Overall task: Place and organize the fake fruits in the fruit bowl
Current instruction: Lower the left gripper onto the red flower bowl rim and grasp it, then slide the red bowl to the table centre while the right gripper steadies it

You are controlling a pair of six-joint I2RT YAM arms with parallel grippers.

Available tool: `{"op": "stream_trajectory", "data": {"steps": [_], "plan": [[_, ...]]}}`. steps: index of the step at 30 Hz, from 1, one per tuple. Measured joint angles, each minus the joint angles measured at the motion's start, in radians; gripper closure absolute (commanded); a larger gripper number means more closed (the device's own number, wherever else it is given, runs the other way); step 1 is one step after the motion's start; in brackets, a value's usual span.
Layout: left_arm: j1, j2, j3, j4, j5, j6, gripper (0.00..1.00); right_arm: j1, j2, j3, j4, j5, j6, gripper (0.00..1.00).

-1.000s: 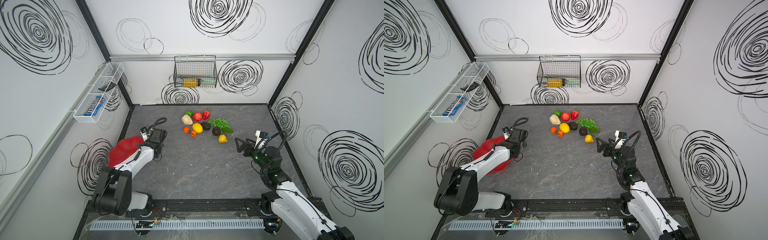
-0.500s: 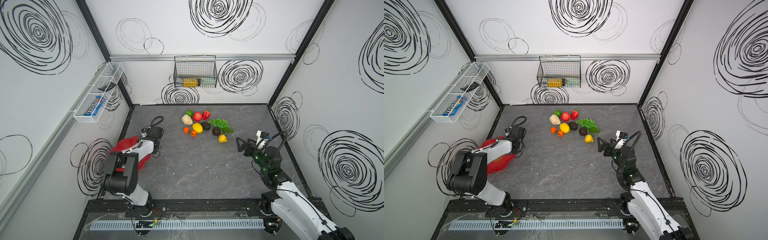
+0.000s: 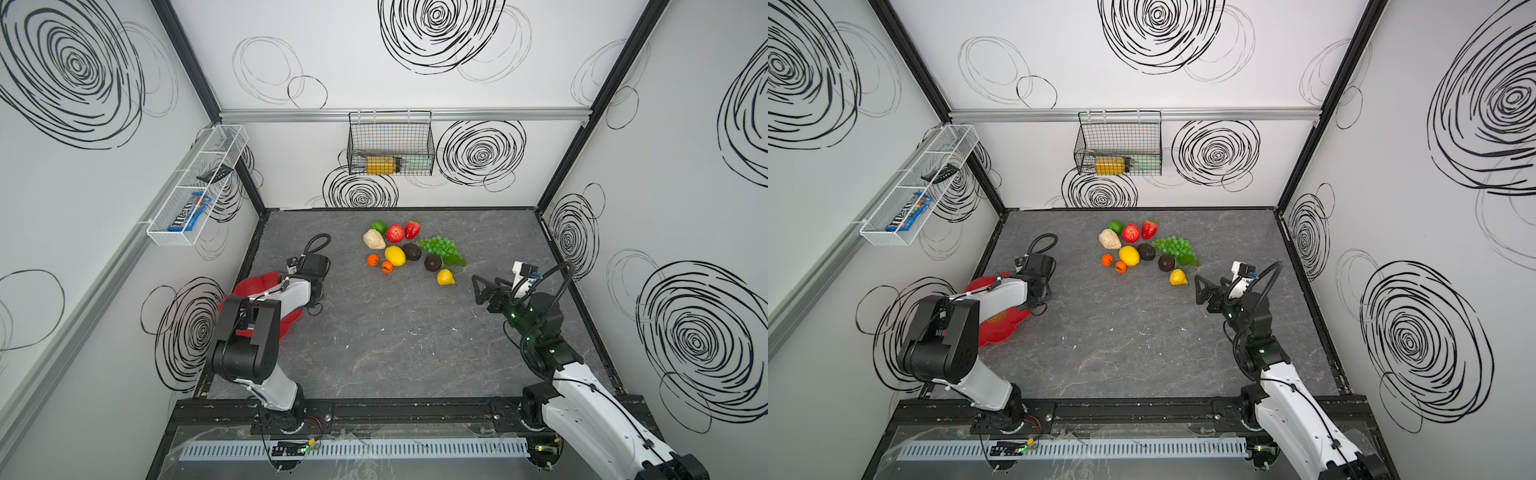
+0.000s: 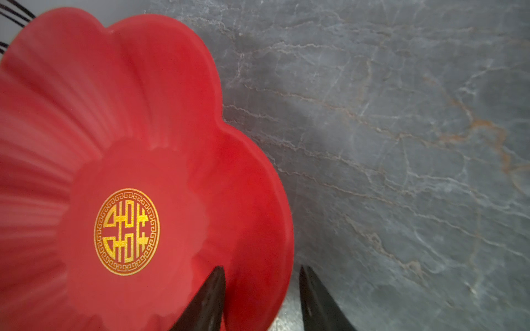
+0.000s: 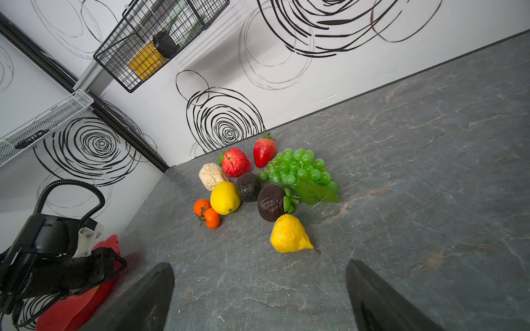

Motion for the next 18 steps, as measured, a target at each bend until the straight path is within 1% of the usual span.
{"op": "stream_trajectory", "data": {"steps": [8,11,18], "plan": [[-0.083,0.0,0.0,-0.004,-0.01,0.006,0.72,0.0,0.0,0.0,0.0,0.003,-0.004,0.03],[-0.124,-0.005,0.0,-0.007,-0.013,0.008,0.73,0.0,0.0,0.001,-0.002,0.007,-0.003,0.03],[-0.284,-0.047,0.0,-0.028,0.005,0.007,0.76,0.0,0.001,0.018,-0.042,0.03,-0.003,0.03]]}}
